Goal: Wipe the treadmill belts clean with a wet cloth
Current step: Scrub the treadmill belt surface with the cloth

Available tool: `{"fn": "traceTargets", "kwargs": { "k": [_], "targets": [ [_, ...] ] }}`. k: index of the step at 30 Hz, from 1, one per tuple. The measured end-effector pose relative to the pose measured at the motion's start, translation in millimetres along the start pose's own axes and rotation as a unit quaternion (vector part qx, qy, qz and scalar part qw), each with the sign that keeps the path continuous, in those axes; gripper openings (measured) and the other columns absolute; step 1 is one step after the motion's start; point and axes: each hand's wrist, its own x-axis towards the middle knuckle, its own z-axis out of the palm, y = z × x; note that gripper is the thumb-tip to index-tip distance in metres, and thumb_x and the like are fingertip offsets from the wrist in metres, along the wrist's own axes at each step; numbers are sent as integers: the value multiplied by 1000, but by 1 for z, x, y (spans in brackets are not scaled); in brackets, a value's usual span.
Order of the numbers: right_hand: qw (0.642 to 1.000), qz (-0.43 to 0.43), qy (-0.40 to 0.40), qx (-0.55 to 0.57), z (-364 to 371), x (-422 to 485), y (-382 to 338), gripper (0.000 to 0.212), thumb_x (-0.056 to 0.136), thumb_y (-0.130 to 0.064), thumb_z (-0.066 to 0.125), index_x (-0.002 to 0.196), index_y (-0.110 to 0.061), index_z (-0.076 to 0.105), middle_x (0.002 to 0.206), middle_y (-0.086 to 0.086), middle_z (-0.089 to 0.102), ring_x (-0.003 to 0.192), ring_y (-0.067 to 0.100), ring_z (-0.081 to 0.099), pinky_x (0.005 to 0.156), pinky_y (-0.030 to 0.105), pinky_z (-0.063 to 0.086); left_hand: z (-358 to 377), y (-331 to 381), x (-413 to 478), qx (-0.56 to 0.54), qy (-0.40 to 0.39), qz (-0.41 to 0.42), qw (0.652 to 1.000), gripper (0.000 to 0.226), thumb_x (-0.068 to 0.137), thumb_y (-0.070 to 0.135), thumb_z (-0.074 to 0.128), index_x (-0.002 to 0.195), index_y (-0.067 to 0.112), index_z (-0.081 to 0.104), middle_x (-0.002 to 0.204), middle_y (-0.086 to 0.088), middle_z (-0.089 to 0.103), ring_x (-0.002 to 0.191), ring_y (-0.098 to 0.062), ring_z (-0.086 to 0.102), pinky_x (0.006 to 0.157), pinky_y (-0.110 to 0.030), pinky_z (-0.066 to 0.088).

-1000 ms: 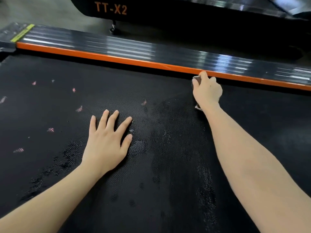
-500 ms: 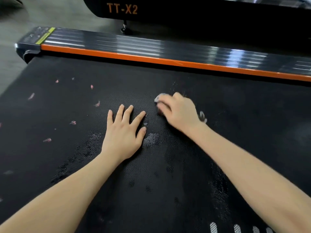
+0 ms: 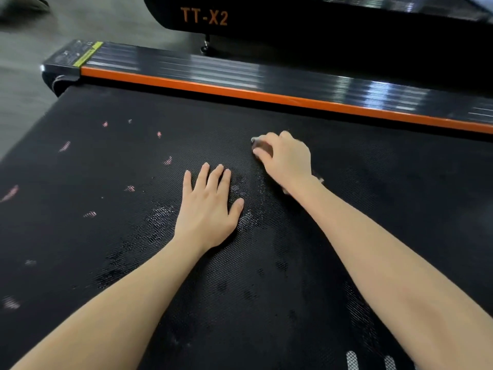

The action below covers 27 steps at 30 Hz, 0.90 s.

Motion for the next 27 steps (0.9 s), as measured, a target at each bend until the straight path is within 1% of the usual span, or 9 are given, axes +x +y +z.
{"fn": "traceTargets", "kwargs": {
  "k": [3, 5, 7, 10, 13, 17, 20, 24, 27],
  "targets": [
    [996, -81, 23, 22, -7, -56, -5, 30, 87, -44, 58, 111, -29, 68, 89, 4, 62, 71, 26, 63, 60, 31, 46, 0, 1, 1, 4, -4, 4, 1000, 83, 83, 58, 2, 149, 12, 23, 156, -5, 21, 146, -27, 8, 117, -52, 2],
    [994, -98, 47, 23, -7, -63, -4, 29, 82, -44, 60, 99, -25, 72, 79, 4, 61, 61, 27, 61, 51, 30, 45, 0, 1, 1, 6, -4, 2, 1000, 83, 83, 57, 2, 149, 12, 23, 156, -6, 21, 145, -28, 8, 117, -52, 3],
    [995, -91, 46, -15, -2, -36, -4, 29, 86, -45, 58, 97, -20, 70, 84, 7, 61, 69, 31, 62, 55, 32, 43, 0, 1, 1, 8, -2, 3, 1000, 82, 83, 57, 3, 149, 12, 24, 156, -6, 22, 145, -28, 8, 117, -52, 3],
    [997, -12, 29, -67, 9, 24, 0, 33, 94, -45, 51, 110, -19, 63, 102, 9, 59, 91, 33, 61, 67, 33, 40, 1, 1, 0, 6, 0, 3, 1000, 81, 84, 57, 3, 149, 12, 24, 156, -5, 23, 145, -28, 9, 117, -52, 2],
    [999, 18, 18, -46, 11, 32, 1, 33, 95, -44, 50, 117, -23, 62, 107, 8, 59, 94, 31, 61, 72, 33, 41, 1, 0, 0, 9, 1, 4, 1000, 82, 84, 56, 2, 148, 12, 24, 155, -6, 23, 145, -28, 9, 117, -52, 3],
    [999, -24, 34, 29, -7, -49, -6, 26, 92, -44, 54, 112, -34, 67, 93, 2, 61, 77, 26, 63, 64, 28, 38, 0, -1, 0, 9, -7, 6, 1000, 83, 82, 56, 3, 148, 10, 26, 155, -8, 25, 145, -30, 11, 116, -53, 4],
    [996, -64, 34, 44, -35, -139, -12, 34, 87, -47, 50, 105, -27, 71, 80, 0, 58, 62, 23, 61, 55, 26, 43, -1, 0, -1, 6, -11, 4, 1000, 74, 89, 53, 14, 148, 9, 25, 155, -8, 24, 145, -30, 11, 116, -54, 4],
    [990, -131, -2, 45, -67, -239, -3, 35, 88, -44, 55, 108, -18, 70, 79, 0, 53, 59, 18, 54, 51, 22, 40, 0, 1, -1, 9, -7, 2, 1000, 64, 96, 47, 29, 148, 9, 24, 155, -9, 22, 145, -30, 10, 116, -53, 3],
    [988, -147, 22, 29, -64, -244, -1, 31, 89, -40, 57, 104, -17, 71, 78, 3, 56, 60, 21, 56, 48, 30, 48, -2, 2, -1, 5, -7, -4, 1000, 64, 96, 46, 31, 147, 9, 25, 155, -10, 23, 144, -30, 10, 116, -53, 3]
  ]
}}
